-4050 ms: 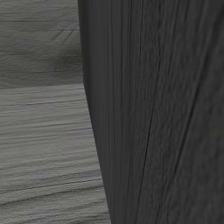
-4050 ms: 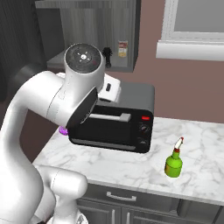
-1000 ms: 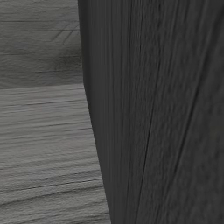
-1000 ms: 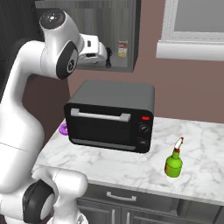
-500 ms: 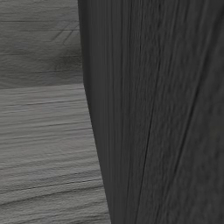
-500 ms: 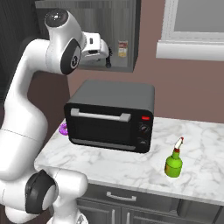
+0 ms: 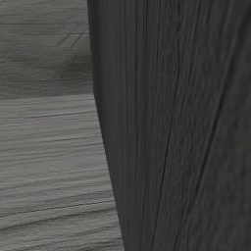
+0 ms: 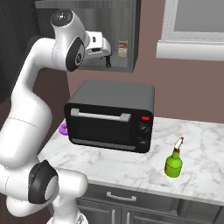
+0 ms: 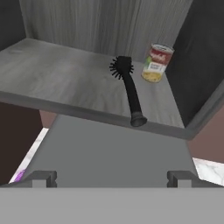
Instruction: Pick the dish brush and spray from the cabinet and place them on the counter.
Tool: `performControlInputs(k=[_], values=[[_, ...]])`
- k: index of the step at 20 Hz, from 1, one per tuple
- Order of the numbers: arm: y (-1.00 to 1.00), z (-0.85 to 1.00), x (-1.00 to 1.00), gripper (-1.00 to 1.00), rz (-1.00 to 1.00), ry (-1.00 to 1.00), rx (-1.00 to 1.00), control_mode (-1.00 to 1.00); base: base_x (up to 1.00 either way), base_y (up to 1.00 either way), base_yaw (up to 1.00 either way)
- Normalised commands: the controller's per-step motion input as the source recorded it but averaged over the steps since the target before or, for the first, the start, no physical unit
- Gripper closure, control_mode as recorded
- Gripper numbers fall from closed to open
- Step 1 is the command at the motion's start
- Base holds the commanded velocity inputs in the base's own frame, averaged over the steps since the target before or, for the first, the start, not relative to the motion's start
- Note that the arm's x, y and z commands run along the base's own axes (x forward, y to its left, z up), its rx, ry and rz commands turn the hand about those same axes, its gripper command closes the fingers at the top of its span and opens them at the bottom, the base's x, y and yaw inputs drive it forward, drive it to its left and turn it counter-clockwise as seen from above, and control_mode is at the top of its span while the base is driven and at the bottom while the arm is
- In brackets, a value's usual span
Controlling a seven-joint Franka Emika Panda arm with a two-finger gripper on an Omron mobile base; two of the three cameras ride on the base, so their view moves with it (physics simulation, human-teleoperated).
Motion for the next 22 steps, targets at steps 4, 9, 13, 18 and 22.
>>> performControlInputs(k=[4, 9, 13, 18, 22], values=[[0.00, -0.13, 0.29, -1.00, 0.00, 0.02, 0.00, -1.00, 0.00, 0.00, 0.00], [0.00, -0.14, 0.30, -1.00, 0.00, 0.02, 0.00, -1.00, 0.00, 0.00, 0.00], [0.00, -0.02, 0.36, -1.00, 0.00, 0.01, 0.00, -1.00, 0.00, 0.00, 0.00], [-0.09, 0.00, 0.40, -1.00, 0.00, 0.01, 0.00, -1.00, 0.00, 0.00, 0.00], [-0.13, 0.00, 0.36, -1.00, 0.00, 0.03, 0.00, -1.00, 0.00, 0.00, 0.00]])
